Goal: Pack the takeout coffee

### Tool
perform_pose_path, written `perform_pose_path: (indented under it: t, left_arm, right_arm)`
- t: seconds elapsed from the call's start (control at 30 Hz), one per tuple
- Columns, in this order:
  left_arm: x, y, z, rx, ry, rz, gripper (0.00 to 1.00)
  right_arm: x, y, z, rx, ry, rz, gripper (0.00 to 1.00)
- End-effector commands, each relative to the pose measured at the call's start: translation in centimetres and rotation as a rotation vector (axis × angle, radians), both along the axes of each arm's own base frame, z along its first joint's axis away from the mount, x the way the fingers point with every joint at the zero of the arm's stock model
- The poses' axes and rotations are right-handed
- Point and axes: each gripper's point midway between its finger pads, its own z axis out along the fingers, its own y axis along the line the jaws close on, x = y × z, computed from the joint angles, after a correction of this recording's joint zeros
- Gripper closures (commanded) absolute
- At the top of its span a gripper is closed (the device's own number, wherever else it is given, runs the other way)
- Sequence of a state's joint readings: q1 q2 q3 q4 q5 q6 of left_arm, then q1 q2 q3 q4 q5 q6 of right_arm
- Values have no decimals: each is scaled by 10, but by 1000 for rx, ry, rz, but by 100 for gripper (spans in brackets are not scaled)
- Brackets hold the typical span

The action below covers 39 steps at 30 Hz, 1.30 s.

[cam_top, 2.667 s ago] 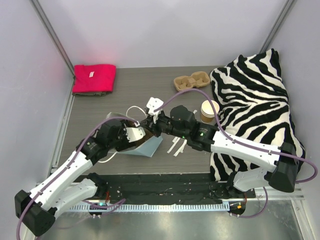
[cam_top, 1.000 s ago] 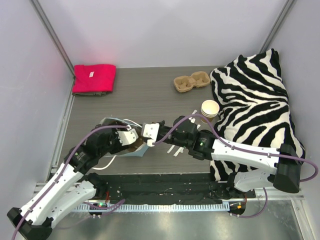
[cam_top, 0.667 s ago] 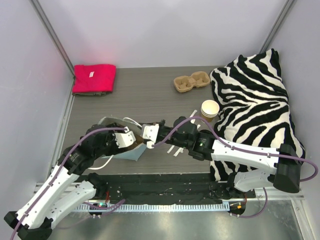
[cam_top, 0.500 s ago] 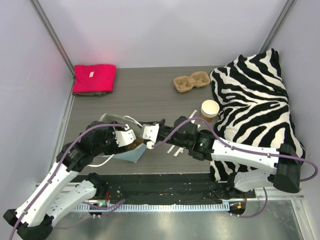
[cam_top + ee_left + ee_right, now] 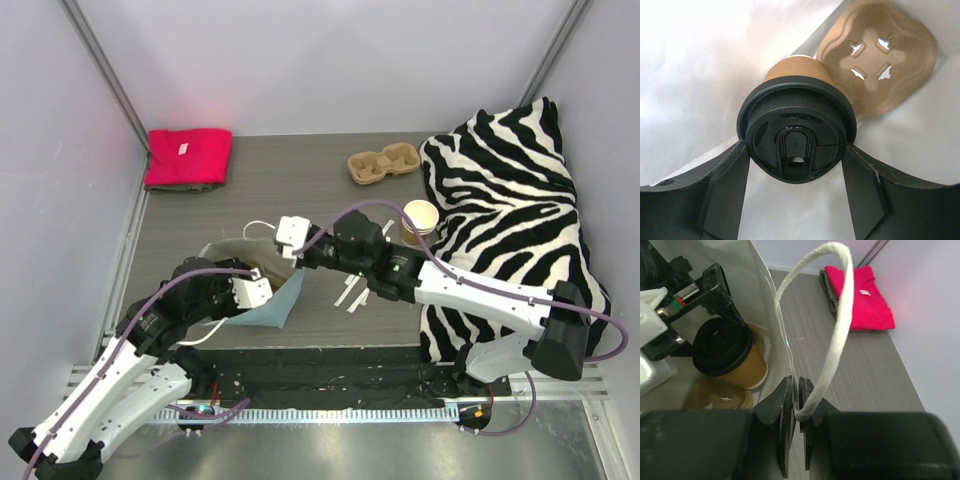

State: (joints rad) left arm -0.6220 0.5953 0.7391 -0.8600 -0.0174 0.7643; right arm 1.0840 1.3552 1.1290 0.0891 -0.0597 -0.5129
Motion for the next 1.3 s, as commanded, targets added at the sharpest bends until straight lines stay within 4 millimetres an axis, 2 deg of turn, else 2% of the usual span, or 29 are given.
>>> perform_pose_path:
  t: [0.0,0.07,0.1,0.17,0.2,0.27,0.3,0.5,0.57,0.6,0.63,0.7,0.77,0.8,0.87,0.9,1.03,1.13,1.27]
  left_arm:
    - [0,-1,-4,12,-30,-38,71]
    - [0,-1,-5,10,-35,-37,71]
    - [1,-1,-6,9,-36,-35,71]
    - [2,-1,-7,12,-38,-34,71]
    - [2,-1,-7,10,-40,-33,71]
    - [3,-2,-7,11,-40,-30,71]
    - [5,-2,-6,9,-47,-28,71]
    - [10,-2,-6,0,-50,5,71]
    - [12,-3,-5,-4,-53,10,71]
    - [13,-3,-4,-5,-60,11,71]
    - [15,-3,-3,-4,-64,15,71]
    - [20,-4,6,-15,-88,32,71]
    - [24,-7,15,-44,-90,54,71]
    - [27,-10,27,-69,-105,61,70]
    - [30,-13,38,-92,-106,72,71]
    - [32,-15,51,-118,-122,79,70]
    - [41,-18,70,-145,-165,96,70]
    - [47,-22,81,-169,-182,105,70]
    - [49,-20,77,-157,-177,123,70]
  right_arm:
    - [-3,0,19,24,142,48,74]
    - [-2,3,14,-4,198,53,65]
    - [2,2,13,-8,218,46,54]
    - [6,5,18,-10,252,44,48]
    - [7,9,12,-19,286,54,48]
    - [7,13,12,-39,308,72,50]
    - [3,18,4,-62,326,109,51]
    - [-7,21,-7,-117,364,166,51]
    - [-5,24,-15,-140,373,167,53]
    - [-3,25,-14,-142,371,163,62]
    - [-1,25,-23,-173,379,152,72]
    - [5,23,-25,-192,369,123,99]
    - [18,18,-19,-197,314,62,99]
    - [23,15,-17,-190,295,36,99]
    - [32,12,1,-151,225,0,99]
    - [33,10,5,-146,206,-2,99]
    - [33,5,18,-138,153,-6,99]
    - [37,0,19,-156,111,-22,99]
    - [41,-8,21,-171,63,-37,99]
